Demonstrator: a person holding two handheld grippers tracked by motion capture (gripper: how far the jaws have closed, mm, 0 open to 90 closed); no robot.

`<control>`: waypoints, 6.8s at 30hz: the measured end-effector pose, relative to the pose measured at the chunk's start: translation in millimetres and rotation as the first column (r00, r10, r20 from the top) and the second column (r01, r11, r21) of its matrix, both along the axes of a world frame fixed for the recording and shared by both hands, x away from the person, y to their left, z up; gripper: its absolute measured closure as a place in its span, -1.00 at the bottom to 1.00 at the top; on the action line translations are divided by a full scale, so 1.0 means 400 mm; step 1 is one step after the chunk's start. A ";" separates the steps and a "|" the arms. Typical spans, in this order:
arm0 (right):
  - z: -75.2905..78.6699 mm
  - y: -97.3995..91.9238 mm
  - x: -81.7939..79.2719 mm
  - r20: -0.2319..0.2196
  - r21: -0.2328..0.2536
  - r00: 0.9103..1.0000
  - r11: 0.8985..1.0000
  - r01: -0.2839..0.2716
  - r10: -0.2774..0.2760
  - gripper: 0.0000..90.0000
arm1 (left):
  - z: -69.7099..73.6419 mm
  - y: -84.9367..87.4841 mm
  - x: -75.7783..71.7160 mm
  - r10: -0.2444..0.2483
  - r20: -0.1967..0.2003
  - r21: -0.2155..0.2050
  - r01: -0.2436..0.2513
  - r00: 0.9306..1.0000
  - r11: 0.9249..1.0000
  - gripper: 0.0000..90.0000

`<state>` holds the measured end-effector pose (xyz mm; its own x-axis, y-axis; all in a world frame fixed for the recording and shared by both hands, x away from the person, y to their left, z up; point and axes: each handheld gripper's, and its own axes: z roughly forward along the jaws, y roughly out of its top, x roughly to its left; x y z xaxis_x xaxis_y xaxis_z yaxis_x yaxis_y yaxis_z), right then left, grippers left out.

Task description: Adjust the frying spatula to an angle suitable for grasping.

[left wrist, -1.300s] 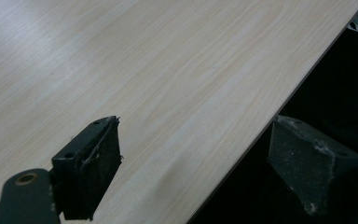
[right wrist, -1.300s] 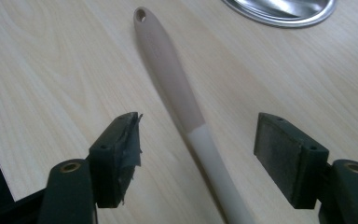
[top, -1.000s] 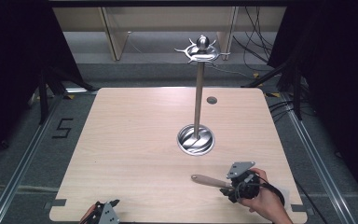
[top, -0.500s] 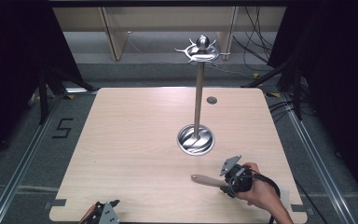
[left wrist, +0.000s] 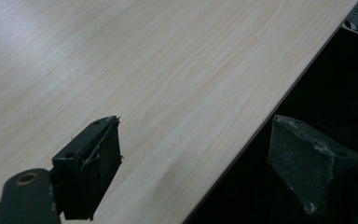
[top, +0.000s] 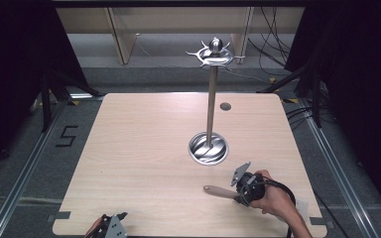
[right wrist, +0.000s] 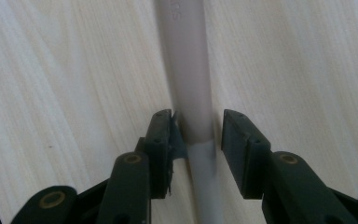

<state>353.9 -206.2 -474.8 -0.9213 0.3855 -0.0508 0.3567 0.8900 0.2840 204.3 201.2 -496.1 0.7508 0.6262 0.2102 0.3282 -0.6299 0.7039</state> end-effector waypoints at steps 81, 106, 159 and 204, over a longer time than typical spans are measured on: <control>0.239 -0.163 -0.004 0.253 0.469 0.945 0.881 0.070 -0.210 0.68 | 0.000 0.002 -0.001 0.018 0.008 -0.023 -0.017 1.000 1.000 -0.64; 0.288 -0.157 0.013 0.245 0.692 0.946 0.721 -0.016 -0.213 0.68 | -0.001 0.002 -0.001 0.019 0.009 -0.025 -0.019 1.000 0.999 -0.64; 0.483 -0.037 0.145 0.291 0.737 0.921 0.674 -0.043 -0.259 0.68 | 0.002 0.007 -0.001 0.006 0.003 -0.016 -0.006 1.000 1.000 -0.64; 0.496 0.006 0.198 0.262 0.710 0.923 0.704 0.013 -0.282 0.67 | 0.004 0.008 -0.002 -0.008 -0.008 -0.007 0.008 1.000 1.000 -0.64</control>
<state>433.1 -203.7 -276.4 -0.8254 0.5645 -0.0013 0.2316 0.3407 0.9112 203.5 204.4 -494.5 0.7576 0.6215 0.1995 0.3290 -0.6275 0.7057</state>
